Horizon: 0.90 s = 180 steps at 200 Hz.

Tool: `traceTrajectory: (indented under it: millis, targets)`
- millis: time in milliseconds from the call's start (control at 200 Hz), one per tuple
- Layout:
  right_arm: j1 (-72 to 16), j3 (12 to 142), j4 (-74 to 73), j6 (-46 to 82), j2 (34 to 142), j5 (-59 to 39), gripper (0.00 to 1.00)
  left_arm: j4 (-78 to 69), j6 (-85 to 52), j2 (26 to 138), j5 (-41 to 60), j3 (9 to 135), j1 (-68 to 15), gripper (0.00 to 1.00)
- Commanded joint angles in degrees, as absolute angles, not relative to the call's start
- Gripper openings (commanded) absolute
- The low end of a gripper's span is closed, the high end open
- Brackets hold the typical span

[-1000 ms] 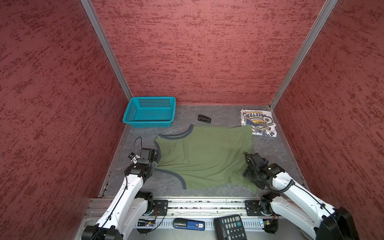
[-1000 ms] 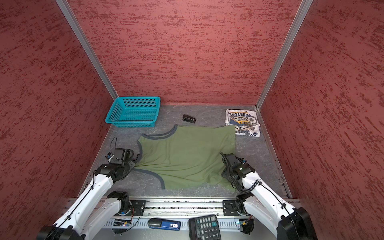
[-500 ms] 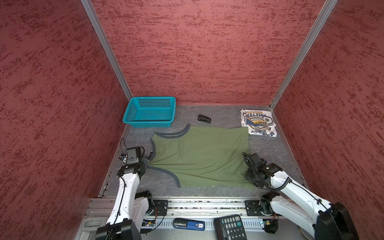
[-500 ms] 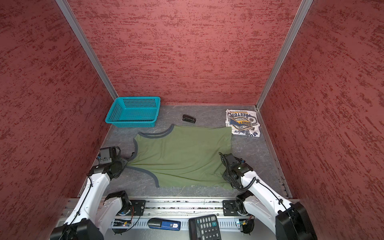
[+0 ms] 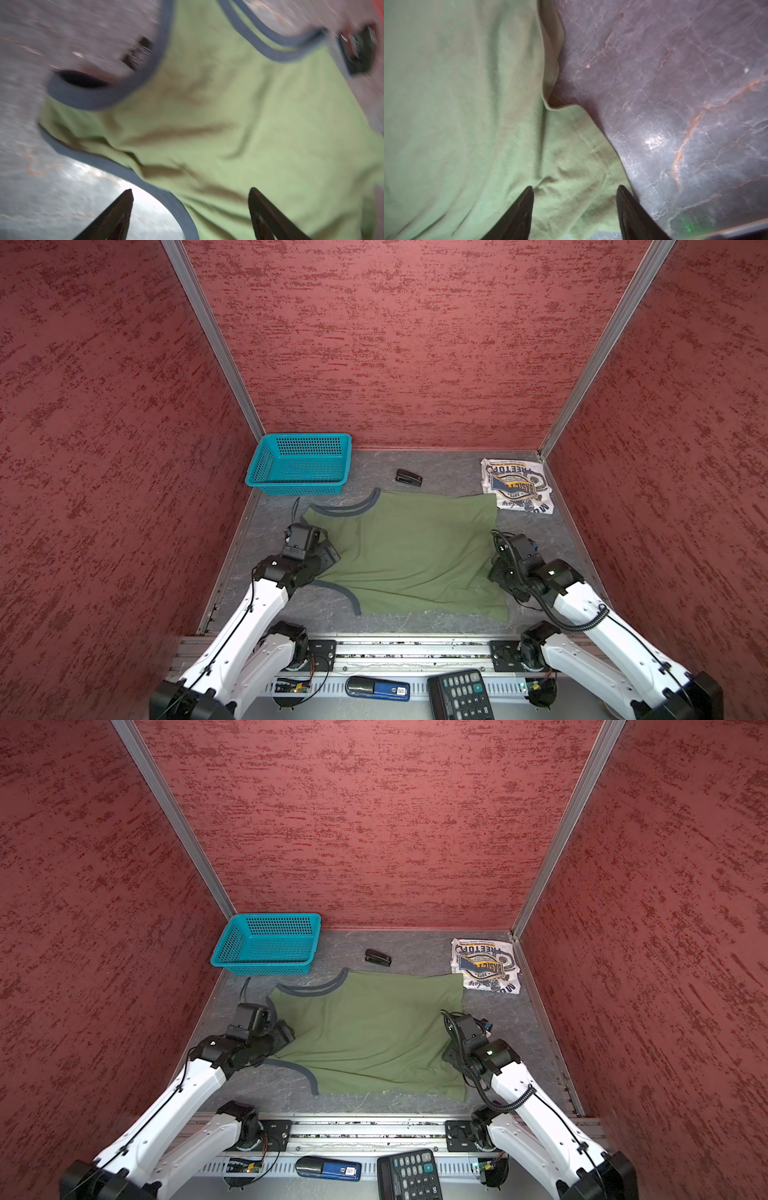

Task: Fold and stack the tank tops

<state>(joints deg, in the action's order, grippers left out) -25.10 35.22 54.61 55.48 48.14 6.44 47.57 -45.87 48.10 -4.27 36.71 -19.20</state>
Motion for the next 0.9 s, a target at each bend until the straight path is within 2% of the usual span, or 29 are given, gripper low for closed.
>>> traceTrajectory:
  millis: [0,245,391,601,897]
  targets:
    - [-26.13,35.3,56.69,56.15,47.03,5.63,0.65,57.23,-53.31,47.18,-8.17,37.29,-28.43,0.83]
    - [-31.7,30.76,57.54,62.44,45.63,3.65,0.63,60.28,-69.73,53.51,-7.37,34.65,-53.3,0.66]
    - [-34.22,29.11,57.96,64.14,44.6,3.61,0.62,55.0,-73.52,59.21,-6.52,33.79,-61.74,0.58]
    - [-37.14,27.3,55.05,65.28,46.84,2.94,0.62,51.08,-74.6,66.71,-8.12,33.54,-63.28,0.49]
    - [-39.77,24.64,51.77,65.74,52.69,4.16,0.62,45.8,-71.33,67.55,-8.21,30.63,-58.55,0.41]
